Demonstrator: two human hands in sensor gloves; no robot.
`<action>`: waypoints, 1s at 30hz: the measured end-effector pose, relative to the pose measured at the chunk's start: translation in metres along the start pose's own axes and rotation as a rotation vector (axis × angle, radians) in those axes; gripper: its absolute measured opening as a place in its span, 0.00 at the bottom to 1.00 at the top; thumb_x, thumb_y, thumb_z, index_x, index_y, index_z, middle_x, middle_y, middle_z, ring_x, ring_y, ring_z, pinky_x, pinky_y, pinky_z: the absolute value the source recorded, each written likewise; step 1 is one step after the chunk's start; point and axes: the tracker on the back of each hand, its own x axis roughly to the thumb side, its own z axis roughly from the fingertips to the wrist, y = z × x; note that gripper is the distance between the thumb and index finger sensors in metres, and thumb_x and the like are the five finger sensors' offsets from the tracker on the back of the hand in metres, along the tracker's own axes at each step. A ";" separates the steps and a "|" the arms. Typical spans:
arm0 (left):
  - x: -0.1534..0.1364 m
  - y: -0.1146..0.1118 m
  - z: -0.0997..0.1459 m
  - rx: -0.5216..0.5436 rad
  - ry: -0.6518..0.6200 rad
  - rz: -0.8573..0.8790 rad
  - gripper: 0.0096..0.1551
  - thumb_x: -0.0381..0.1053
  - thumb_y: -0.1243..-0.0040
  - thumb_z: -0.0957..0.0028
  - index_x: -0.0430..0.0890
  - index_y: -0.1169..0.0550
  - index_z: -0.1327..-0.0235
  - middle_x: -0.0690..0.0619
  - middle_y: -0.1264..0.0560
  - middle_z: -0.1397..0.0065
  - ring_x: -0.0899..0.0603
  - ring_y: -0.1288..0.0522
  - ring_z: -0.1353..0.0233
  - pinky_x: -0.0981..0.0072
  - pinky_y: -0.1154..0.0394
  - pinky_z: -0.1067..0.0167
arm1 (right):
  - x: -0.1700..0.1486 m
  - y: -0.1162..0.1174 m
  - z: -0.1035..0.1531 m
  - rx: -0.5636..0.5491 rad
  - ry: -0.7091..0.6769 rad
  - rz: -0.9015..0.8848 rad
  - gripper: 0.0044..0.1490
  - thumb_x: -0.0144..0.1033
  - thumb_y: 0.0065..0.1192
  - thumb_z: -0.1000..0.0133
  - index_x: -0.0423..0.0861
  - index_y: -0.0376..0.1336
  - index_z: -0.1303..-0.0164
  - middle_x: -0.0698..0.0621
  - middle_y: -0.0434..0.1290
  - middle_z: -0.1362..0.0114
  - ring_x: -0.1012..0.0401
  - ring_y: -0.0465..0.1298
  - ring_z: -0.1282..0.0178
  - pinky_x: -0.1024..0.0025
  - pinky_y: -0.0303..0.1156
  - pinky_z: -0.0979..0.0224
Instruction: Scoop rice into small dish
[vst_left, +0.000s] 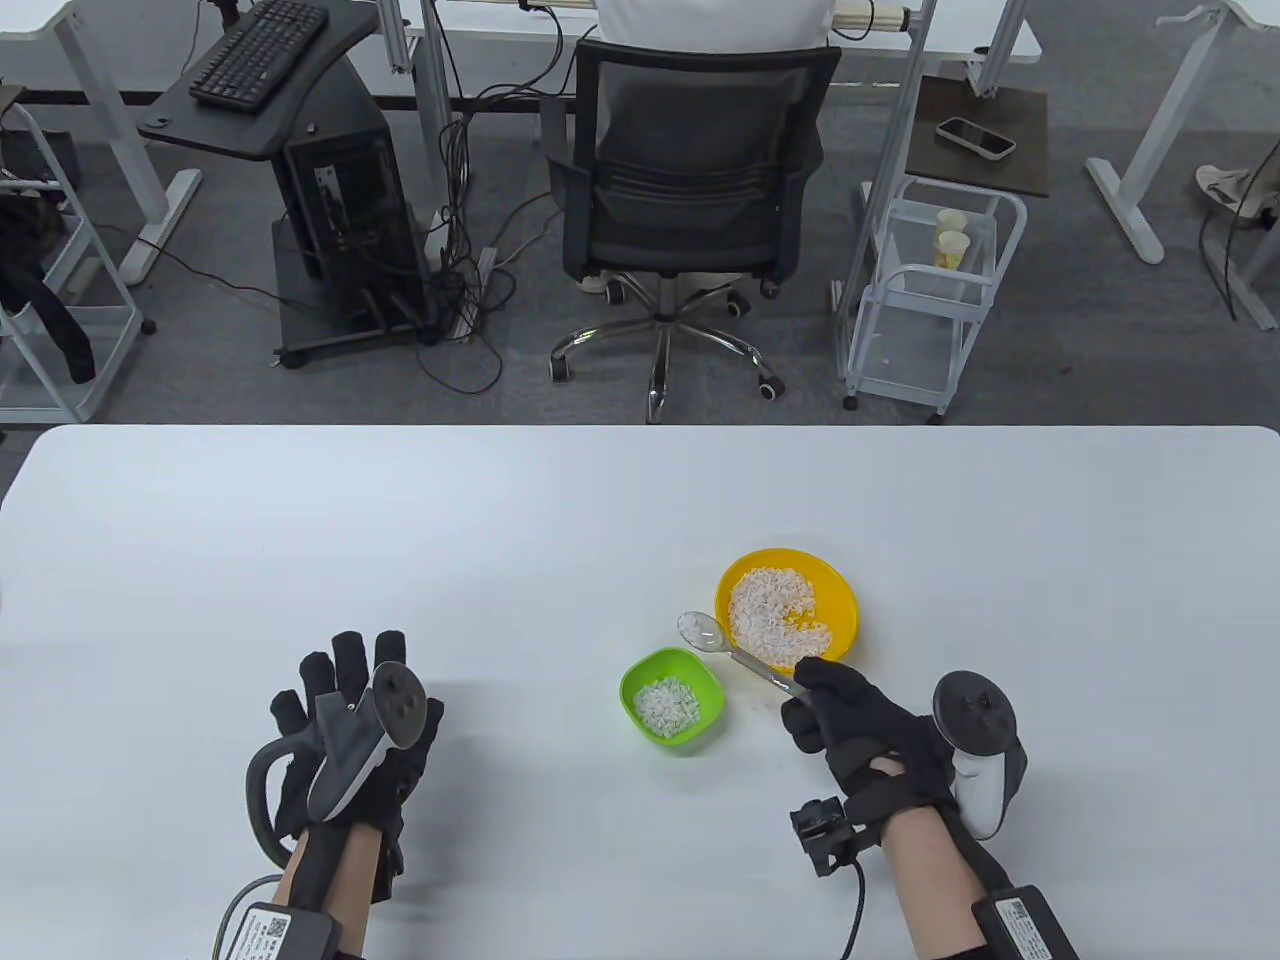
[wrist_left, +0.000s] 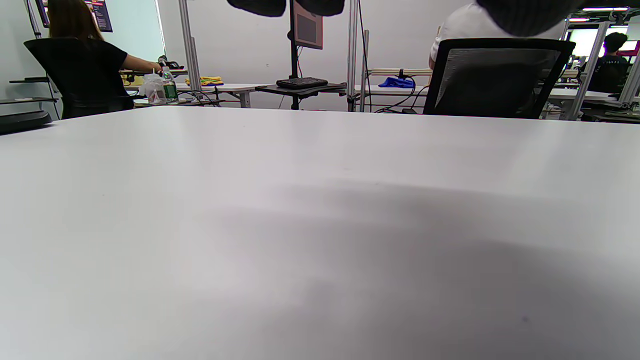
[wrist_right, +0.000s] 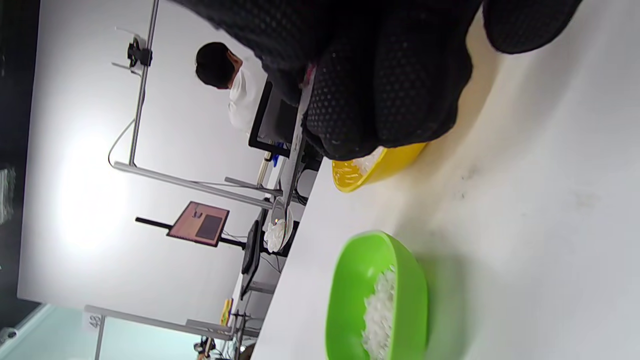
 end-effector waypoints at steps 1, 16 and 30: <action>0.000 0.000 0.000 0.000 -0.001 0.003 0.45 0.73 0.52 0.49 0.67 0.53 0.21 0.57 0.53 0.08 0.40 0.52 0.10 0.36 0.51 0.18 | 0.000 0.002 0.000 0.008 0.000 0.021 0.27 0.24 0.54 0.40 0.37 0.66 0.29 0.38 0.82 0.46 0.39 0.78 0.49 0.25 0.56 0.32; 0.000 0.000 0.000 0.000 -0.006 -0.009 0.45 0.73 0.52 0.49 0.67 0.53 0.20 0.57 0.53 0.08 0.40 0.52 0.10 0.36 0.51 0.18 | 0.023 0.036 0.012 -0.039 -0.214 0.650 0.27 0.24 0.56 0.40 0.41 0.67 0.30 0.40 0.82 0.43 0.39 0.78 0.45 0.23 0.54 0.30; 0.000 0.000 0.000 0.000 0.001 -0.013 0.45 0.73 0.52 0.49 0.67 0.53 0.21 0.57 0.53 0.08 0.40 0.51 0.10 0.36 0.51 0.18 | 0.038 0.054 0.028 -0.215 -0.667 1.184 0.26 0.29 0.55 0.41 0.51 0.67 0.32 0.47 0.82 0.41 0.44 0.78 0.40 0.25 0.54 0.27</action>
